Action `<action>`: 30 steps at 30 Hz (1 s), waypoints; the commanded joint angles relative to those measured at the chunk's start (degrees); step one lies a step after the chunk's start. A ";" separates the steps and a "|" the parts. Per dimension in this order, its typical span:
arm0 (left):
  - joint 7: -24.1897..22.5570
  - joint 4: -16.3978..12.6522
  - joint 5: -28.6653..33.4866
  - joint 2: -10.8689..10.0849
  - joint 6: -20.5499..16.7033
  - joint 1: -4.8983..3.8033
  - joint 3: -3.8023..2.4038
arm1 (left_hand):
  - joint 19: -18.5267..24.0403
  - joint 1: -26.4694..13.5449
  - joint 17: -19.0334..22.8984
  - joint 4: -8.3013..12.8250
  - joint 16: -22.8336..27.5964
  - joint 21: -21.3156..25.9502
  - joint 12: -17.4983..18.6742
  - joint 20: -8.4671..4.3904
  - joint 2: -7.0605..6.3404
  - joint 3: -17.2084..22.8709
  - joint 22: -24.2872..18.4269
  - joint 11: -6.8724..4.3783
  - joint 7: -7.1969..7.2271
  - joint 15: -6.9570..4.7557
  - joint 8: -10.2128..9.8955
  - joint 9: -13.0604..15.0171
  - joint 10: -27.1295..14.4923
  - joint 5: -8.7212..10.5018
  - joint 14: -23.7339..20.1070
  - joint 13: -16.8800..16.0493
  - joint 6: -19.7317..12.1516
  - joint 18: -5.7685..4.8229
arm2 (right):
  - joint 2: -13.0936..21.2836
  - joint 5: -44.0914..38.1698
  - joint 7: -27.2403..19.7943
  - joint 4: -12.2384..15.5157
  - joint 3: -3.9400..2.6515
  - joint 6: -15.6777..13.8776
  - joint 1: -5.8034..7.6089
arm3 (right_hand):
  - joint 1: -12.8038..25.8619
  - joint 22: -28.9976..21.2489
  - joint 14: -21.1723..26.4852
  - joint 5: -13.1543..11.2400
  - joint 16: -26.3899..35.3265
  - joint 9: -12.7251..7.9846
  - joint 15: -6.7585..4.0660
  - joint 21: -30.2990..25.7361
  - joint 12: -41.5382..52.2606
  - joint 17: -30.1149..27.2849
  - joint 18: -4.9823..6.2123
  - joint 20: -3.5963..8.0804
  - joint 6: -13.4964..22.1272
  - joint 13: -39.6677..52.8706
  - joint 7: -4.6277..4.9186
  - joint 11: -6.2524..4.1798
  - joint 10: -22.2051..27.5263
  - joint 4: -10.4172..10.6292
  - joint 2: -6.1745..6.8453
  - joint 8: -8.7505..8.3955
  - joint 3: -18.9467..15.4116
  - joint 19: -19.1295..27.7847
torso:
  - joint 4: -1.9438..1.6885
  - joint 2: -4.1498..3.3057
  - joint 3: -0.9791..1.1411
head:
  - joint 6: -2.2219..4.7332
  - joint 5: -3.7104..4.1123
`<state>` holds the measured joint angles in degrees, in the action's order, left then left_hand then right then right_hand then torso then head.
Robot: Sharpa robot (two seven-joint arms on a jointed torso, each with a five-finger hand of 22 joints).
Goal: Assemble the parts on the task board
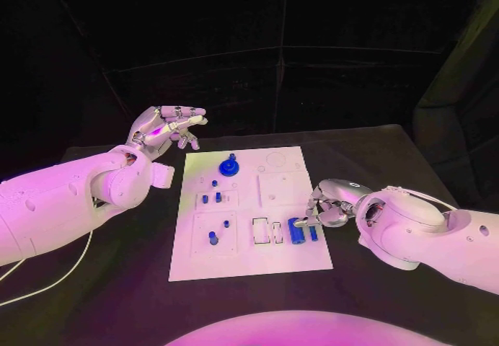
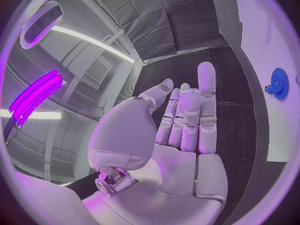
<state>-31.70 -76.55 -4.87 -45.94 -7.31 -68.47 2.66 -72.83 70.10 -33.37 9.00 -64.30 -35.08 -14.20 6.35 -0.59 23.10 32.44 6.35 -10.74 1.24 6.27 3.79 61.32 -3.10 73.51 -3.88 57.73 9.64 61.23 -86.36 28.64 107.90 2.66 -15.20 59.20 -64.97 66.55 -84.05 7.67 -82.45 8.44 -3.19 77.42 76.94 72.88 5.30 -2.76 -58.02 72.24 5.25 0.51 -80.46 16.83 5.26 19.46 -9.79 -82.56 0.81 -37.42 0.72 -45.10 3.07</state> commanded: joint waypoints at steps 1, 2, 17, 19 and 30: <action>-0.17 0.00 0.11 0.00 0.33 -0.05 0.00 | 0.06 0.11 0.04 -0.15 0.18 0.33 -0.29 0.26 0.61 -0.23 -0.09 0.04 -0.06 -0.09 0.19 0.09 -0.36 0.07 -0.39 0.00 -0.52 0.79 | -0.48 -3.25 1.47 -0.40 0.00 1.77 -0.33 | 0.45 0.13 -3.16 -0.32 -0.24 0.18 -0.48 0.28 0.22 0.21 -0.95 0.27 0.11 0.10 -0.27 -0.05 -0.40 0.02 0.11 0.45 -0.06 -0.33 | -0.03 -0.04 0.03 | -0.16 -0.07; -0.17 0.01 0.11 -0.01 0.35 -0.05 0.00 | 0.06 0.11 0.04 -0.15 0.18 0.33 -0.29 0.26 0.61 -0.23 -0.09 0.04 -0.06 -0.09 0.19 0.09 -0.36 0.07 -0.39 0.00 -0.52 0.79 | -0.66 -3.36 1.45 -0.46 0.00 1.86 -0.51 | 0.43 0.16 -3.16 -0.32 -0.26 0.26 -0.49 0.30 0.25 0.24 -0.95 0.28 0.11 0.16 -0.29 -0.07 -0.41 0.02 0.10 0.57 -0.02 -0.34 | 0.01 -0.03 0.02 | -0.18 -0.09; 0.10 0.46 0.11 0.12 0.47 0.02 0.06 | 0.05 0.08 0.08 -0.19 0.19 0.35 -0.32 0.27 0.67 -0.24 -0.11 0.04 -0.06 -0.08 0.21 0.09 -0.37 0.06 -0.41 0.00 -0.52 0.78 | -3.49 -5.16 -0.76 -2.55 0.04 2.40 -2.87 | -1.26 0.58 -3.16 1.00 -0.48 1.57 -0.59 0.53 0.43 0.71 -1.02 0.40 1.03 0.88 -0.40 -0.18 -0.31 -0.18 -0.82 2.33 0.58 -0.34 | 0.03 -0.03 0.01 | -0.20 -0.55; 0.10 0.52 0.11 0.13 0.55 0.02 0.07 | 0.04 0.08 0.06 -0.21 0.17 0.37 -0.34 0.27 0.73 -0.23 -0.12 0.04 -0.05 -0.08 0.23 0.09 -0.38 0.06 -0.41 -0.01 -0.52 0.79 | -3.74 -5.84 -0.82 -2.83 0.04 2.72 -2.97 | -2.11 0.75 -3.15 2.09 -0.51 1.95 -0.60 0.62 0.42 0.78 -1.05 0.40 1.35 1.03 -0.41 -0.18 -0.26 -0.29 -1.36 2.83 0.70 -0.35 | 0.00 -0.02 0.00 | -0.22 -0.50; 0.09 0.63 0.11 0.19 0.90 0.05 0.08 | 0.04 0.08 0.06 -0.22 0.16 0.37 -0.35 0.27 0.75 -0.23 -0.13 0.04 -0.05 -0.08 0.24 0.09 -0.38 0.06 -0.41 -0.01 -0.52 0.79 | -5.57 -7.63 -0.66 -4.60 0.04 4.39 -4.07 | -6.41 1.05 -3.14 8.07 -0.57 3.57 -0.54 0.78 0.18 1.04 -1.07 0.34 2.80 1.62 -0.35 -0.12 -0.17 -1.11 -3.11 4.81 0.18 -0.28 | -0.14 0.00 0.02 | -0.35 -0.47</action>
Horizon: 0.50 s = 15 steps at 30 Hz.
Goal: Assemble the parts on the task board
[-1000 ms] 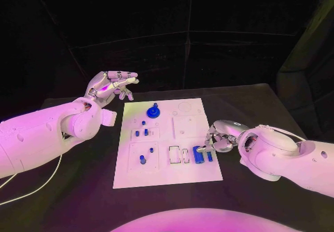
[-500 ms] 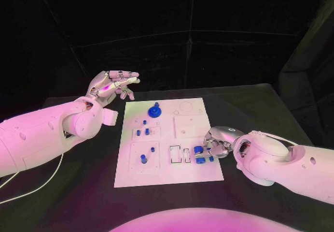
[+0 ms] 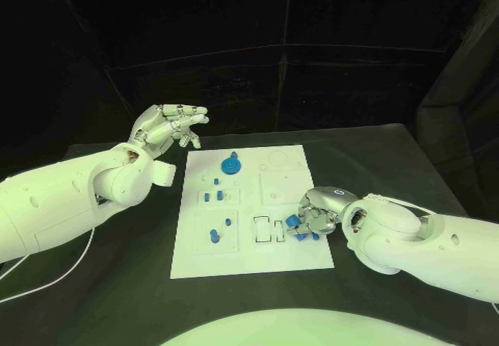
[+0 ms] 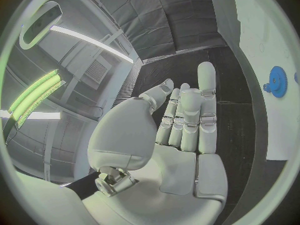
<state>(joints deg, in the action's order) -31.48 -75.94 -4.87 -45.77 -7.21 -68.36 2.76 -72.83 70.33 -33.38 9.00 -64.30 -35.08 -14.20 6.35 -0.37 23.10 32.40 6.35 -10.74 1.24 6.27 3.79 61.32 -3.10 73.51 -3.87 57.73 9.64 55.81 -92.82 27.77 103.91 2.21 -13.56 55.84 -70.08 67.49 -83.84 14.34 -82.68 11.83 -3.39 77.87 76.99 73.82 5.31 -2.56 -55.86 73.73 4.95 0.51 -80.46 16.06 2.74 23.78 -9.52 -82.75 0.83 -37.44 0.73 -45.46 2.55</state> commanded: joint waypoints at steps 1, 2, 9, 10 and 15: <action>-0.14 0.02 0.11 0.01 0.79 -0.05 -0.01 | 0.04 -0.15 0.06 -0.22 0.16 0.37 -0.35 0.27 0.53 -0.23 -0.08 0.04 -0.05 -0.08 0.24 0.09 -0.39 0.06 -0.41 -0.01 -0.53 0.79 | -0.20 -1.12 0.26 -0.64 0.49 2.70 -0.78 | -1.59 0.13 -3.35 2.03 -0.35 0.29 -0.34 0.34 0.12 0.13 -1.08 0.14 0.73 0.17 -0.04 -0.14 -0.18 -0.41 -0.71 0.61 -0.16 -0.08 | -0.07 0.02 -0.03 | 0.03 0.03; -0.15 0.02 0.11 -0.01 0.78 -0.05 -0.01 | 0.04 -0.15 0.06 -0.22 0.16 0.37 -0.35 0.27 0.53 -0.23 -0.08 0.04 -0.05 -0.08 0.24 0.09 -0.39 0.06 -0.41 -0.01 -0.53 0.79 | -0.23 -0.84 0.32 -0.67 0.49 2.47 -0.85 | -1.81 0.13 -3.34 2.69 -0.33 0.39 -0.34 0.34 0.09 0.10 -1.08 0.14 0.80 0.21 -0.04 -0.14 -0.19 -0.45 -0.87 0.73 -0.22 -0.08 | -0.07 0.03 -0.04 | 0.05 0.01; -0.15 -0.11 0.11 -0.14 0.79 -0.05 -0.01 | 0.04 -0.15 0.06 -0.22 0.16 0.37 -0.35 0.27 0.53 -0.23 -0.08 0.04 -0.05 -0.08 0.24 0.09 -0.39 0.06 -0.41 -0.01 -0.53 0.79 | 0.63 5.84 -1.29 0.06 0.48 -3.34 -1.03 | -3.30 0.06 -3.29 7.79 -0.20 0.92 -0.39 0.29 -0.44 -0.06 -1.05 0.18 1.14 0.02 -0.08 -0.20 0.01 -0.37 -3.17 1.32 0.09 -0.01 | 0.01 0.03 0.01 | 0.13 -0.25; -0.15 -0.11 0.11 -0.15 0.78 -0.05 -0.01 | 0.04 -0.15 0.06 -0.22 0.16 0.37 -0.35 0.27 0.53 -0.23 -0.08 0.04 -0.05 -0.08 0.24 0.09 -0.39 0.06 -0.41 -0.01 -0.53 0.79 | 0.93 7.18 -1.80 0.43 0.47 -4.74 -1.04 | -3.44 0.03 -3.29 8.22 -0.19 0.98 -0.40 0.28 -0.47 -0.07 -1.04 0.19 1.13 0.03 -0.09 -0.21 0.00 -0.37 -3.34 1.37 0.07 0.00 | 0.02 0.06 0.00 | 0.14 -0.27; -0.13 -0.10 0.11 -0.13 0.83 -0.05 -0.01 | 0.04 -0.15 0.06 -0.22 0.16 0.37 -0.35 0.27 0.53 -0.23 -0.08 0.04 -0.05 -0.08 0.24 0.09 -0.39 0.06 -0.41 -0.01 -0.53 0.79 | 1.99 10.76 -4.35 2.26 0.44 -10.11 -1.04 | -4.01 0.07 -3.33 9.99 -0.25 1.16 -0.47 0.30 -0.49 0.10 -1.04 0.26 0.90 0.20 -0.20 -0.31 -0.12 -0.42 -3.94 1.54 0.11 -0.01 | -0.01 0.12 -0.04 | 0.27 -0.14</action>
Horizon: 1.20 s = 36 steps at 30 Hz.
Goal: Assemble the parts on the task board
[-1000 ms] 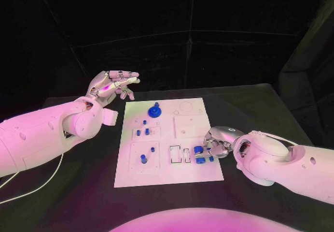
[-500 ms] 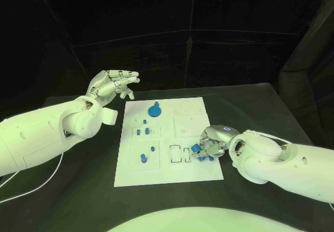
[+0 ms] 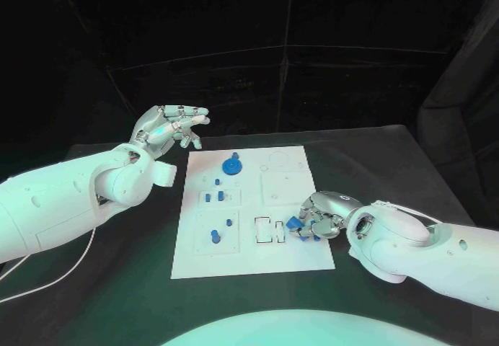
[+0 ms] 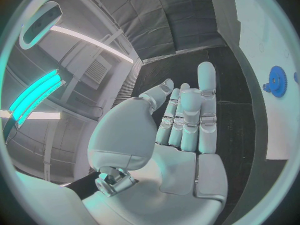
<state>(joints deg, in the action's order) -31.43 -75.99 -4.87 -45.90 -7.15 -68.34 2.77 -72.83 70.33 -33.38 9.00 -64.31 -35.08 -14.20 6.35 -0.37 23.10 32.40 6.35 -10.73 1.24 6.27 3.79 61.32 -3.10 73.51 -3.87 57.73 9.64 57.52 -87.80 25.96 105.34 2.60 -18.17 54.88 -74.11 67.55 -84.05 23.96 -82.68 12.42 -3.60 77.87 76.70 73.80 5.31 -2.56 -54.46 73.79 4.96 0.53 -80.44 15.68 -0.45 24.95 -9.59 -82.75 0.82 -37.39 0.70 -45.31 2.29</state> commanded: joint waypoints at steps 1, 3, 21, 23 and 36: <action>-0.16 -0.05 0.11 0.02 0.82 -0.07 -0.02 | 0.04 -0.15 0.07 -0.22 0.16 0.37 -0.35 0.27 0.53 -0.23 -0.09 0.04 -0.05 -0.08 0.24 0.09 -0.39 0.06 -0.41 -0.01 -0.52 0.79 | 0.41 6.10 -3.05 1.19 0.04 -6.39 -0.07 | -0.29 0.20 -3.16 0.74 -0.35 0.62 -0.31 0.40 -0.09 0.32 -1.07 0.29 -0.59 0.32 -0.27 -0.39 -0.26 -0.13 -0.99 0.40 0.28 -0.07 | -0.02 0.08 -0.03 | 0.23 0.14; -0.13 -0.03 0.11 0.11 0.91 -0.07 -0.02 | 0.04 -0.15 0.07 -0.22 0.16 0.37 -0.35 0.27 0.53 -0.23 -0.09 0.04 -0.05 -0.08 0.24 0.09 -0.39 0.06 -0.41 -0.01 -0.52 0.79 | 0.61 6.74 -4.01 2.07 0.02 -8.07 -0.05 | -0.46 0.39 -3.21 0.93 -0.45 0.66 -0.34 0.51 0.10 0.54 -1.10 0.32 -0.66 0.58 -0.31 -0.43 -0.44 -0.16 -1.16 0.40 0.32 -0.14 | -0.10 0.12 -0.04 | 0.37 0.14; 0.31 -0.14 0.11 0.65 1.25 -0.07 -0.01 | 0.02 -0.07 0.07 -0.17 0.12 0.42 -0.41 0.27 0.56 -0.22 -0.13 0.02 -0.03 -0.09 0.27 0.10 -0.43 0.06 -0.42 -0.01 -0.55 0.80 | -4.96 7.13 -1.34 1.31 -0.06 -4.79 0.04 | 0.98 0.50 -3.10 0.89 -0.16 1.60 -0.89 0.57 -1.34 0.12 -1.09 0.73 -3.45 -0.53 -1.32 -1.22 0.08 0.82 -2.57 1.56 -0.67 -0.16 | -0.19 -0.11 -0.08 | 0.70 -0.97; 0.36 -0.16 0.11 0.68 1.27 -0.07 -0.01 | 0.02 -0.07 0.07 -0.17 0.12 0.42 -0.41 0.27 0.56 -0.22 -0.13 0.02 -0.03 -0.09 0.27 0.10 -0.43 0.06 -0.42 -0.01 -0.55 0.80 | -5.80 6.85 -0.25 0.84 -0.06 -3.84 0.05 | 1.67 0.52 -3.11 0.71 -0.15 1.91 -1.15 0.57 -1.47 0.15 -1.09 0.95 -4.22 -0.54 -1.69 -1.51 -0.02 0.90 -3.21 2.01 -0.92 -0.17 | -0.27 -0.13 -0.12 | 0.70 -1.05; 0.57 -0.18 0.11 0.85 1.41 -0.07 -0.01 | -0.01 0.11 0.14 -0.04 0.11 0.46 -0.48 0.26 0.58 -0.17 -0.17 -0.01 0.00 -0.11 0.32 0.10 -0.49 0.05 -0.45 -0.01 -0.58 0.81 | -8.93 5.42 6.54 -0.94 -0.08 -2.29 0.05 | 5.22 1.57 -3.27 -2.04 -0.47 3.08 -1.89 1.06 -1.51 1.16 -1.31 1.71 -5.62 0.11 -2.62 -2.34 -0.91 0.98 -5.01 3.37 -2.93 -0.59 | -0.02 -0.09 -0.04 | 0.63 -1.61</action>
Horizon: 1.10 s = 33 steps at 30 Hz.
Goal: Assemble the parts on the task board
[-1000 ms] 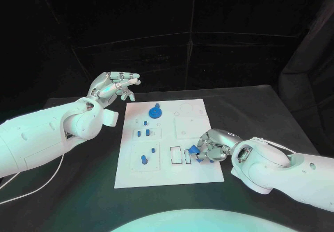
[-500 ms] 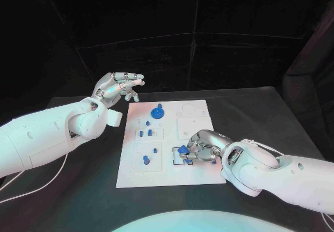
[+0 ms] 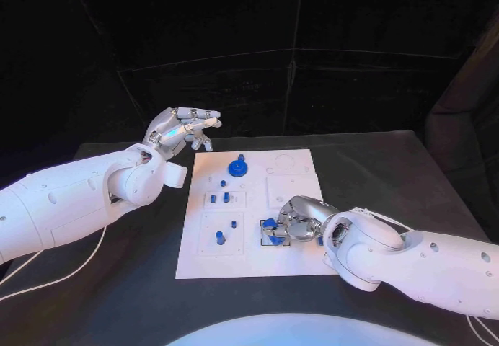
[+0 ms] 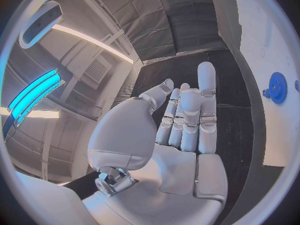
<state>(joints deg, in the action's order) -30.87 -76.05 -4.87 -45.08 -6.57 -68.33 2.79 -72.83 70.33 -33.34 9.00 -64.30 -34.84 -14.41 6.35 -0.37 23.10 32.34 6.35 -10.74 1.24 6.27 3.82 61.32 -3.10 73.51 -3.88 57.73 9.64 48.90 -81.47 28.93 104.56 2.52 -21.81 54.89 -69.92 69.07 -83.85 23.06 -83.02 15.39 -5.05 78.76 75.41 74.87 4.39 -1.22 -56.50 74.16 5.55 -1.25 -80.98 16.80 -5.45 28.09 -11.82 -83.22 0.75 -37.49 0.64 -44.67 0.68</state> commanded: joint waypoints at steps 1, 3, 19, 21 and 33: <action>0.02 -0.11 0.10 0.04 0.84 -0.08 -0.02 | -0.02 0.17 0.10 0.01 0.11 0.23 -0.28 0.26 0.59 -0.15 -0.11 -0.02 0.01 -0.12 0.33 0.07 -0.50 0.05 -0.45 -0.01 -0.59 0.81 | -0.41 -0.94 3.75 -0.21 0.01 1.35 0.05 | 1.34 0.03 -3.48 -1.82 -0.12 0.18 -0.46 0.16 -0.26 0.11 -0.39 0.39 -3.57 -0.24 -3.23 -0.58 -0.40 -0.14 -0.01 0.29 -0.96 -0.12 | 0.09 0.03 0.03 | 0.02 -0.04; 0.05 -0.11 0.10 0.05 0.84 -0.08 -0.02 | -0.02 0.17 0.10 0.01 0.11 0.23 -0.28 0.26 0.59 -0.15 -0.11 -0.02 0.01 -0.12 0.33 0.07 -0.50 0.05 -0.45 -0.01 -0.59 0.81 | -0.64 -0.98 4.01 -0.28 0.00 1.28 0.05 | 2.41 0.07 -3.49 -4.33 -0.11 0.36 -0.48 0.15 -0.38 0.16 -0.41 0.43 -3.57 -0.22 -3.26 -0.60 -0.45 -0.14 0.02 0.42 -1.79 -0.13 | 0.16 0.05 0.03 | 0.02 -0.15; 0.09 -0.03 0.10 0.15 0.96 -0.08 -0.02 | -0.03 0.23 0.12 0.05 0.11 0.24 -0.30 0.26 0.60 -0.12 -0.12 -0.03 0.01 -0.13 0.34 0.07 -0.51 0.05 -0.46 -0.01 -0.59 0.82 | -0.74 -2.21 4.16 0.02 0.00 -1.11 0.05 | 11.58 0.14 -3.47 -20.04 0.11 1.41 -0.48 0.02 -1.38 0.19 -0.41 0.46 -3.03 -0.23 -3.21 -0.55 -0.38 0.01 1.91 1.03 -7.50 -0.15 | 0.06 0.08 0.07 | 0.11 -0.16; 0.09 -0.01 0.10 0.15 0.97 -0.08 -0.02 | -0.03 0.23 0.12 0.05 0.11 0.24 -0.30 0.26 0.60 -0.12 -0.12 -0.03 0.01 -0.13 0.34 0.07 -0.51 0.05 -0.46 -0.01 -0.59 0.82 | -0.56 -2.32 3.66 0.28 0.00 -1.18 0.05 | 11.61 0.21 -3.48 -19.99 0.08 1.42 -0.47 0.05 -1.33 0.26 -0.43 0.46 -3.03 -0.17 -3.22 -0.55 -0.42 0.00 1.89 1.04 -7.46 -0.18 | 0.10 0.06 0.10 | 0.12 -0.19; 0.13 0.15 0.10 0.24 1.10 -0.07 -0.01 | -0.03 0.23 0.12 0.05 0.11 0.24 -0.30 0.26 0.60 -0.12 -0.12 -0.03 0.01 -0.13 0.34 0.07 -0.51 0.05 -0.46 -0.01 -0.59 0.82 | 0.02 -2.92 1.81 1.63 0.00 0.31 0.04 | 1.00 0.58 -3.57 -14.28 0.00 2.06 -0.53 0.16 -1.29 0.71 -0.48 0.50 -2.84 0.52 -3.30 -0.63 -0.74 -4.87 2.55 1.44 -4.69 -0.26 | 0.03 0.04 0.08 | 0.05 0.01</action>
<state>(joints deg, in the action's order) -30.60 -75.92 -4.87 -44.90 -6.30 -68.34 2.80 -72.83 70.57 -33.30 9.00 -64.31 -34.84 -14.41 6.35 -0.13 23.10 32.29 6.35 -10.53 1.24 6.27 3.83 61.32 -3.10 73.51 -3.88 57.52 9.64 48.95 -83.64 31.94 106.03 2.52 -22.04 54.87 -68.22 69.57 -83.95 8.59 -83.02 17.40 -5.73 78.76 74.23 74.91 4.42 -1.10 -59.90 74.75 2.29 -1.94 -81.66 12.25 -2.90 29.27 -16.60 -83.33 0.85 -37.41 0.71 -44.60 0.63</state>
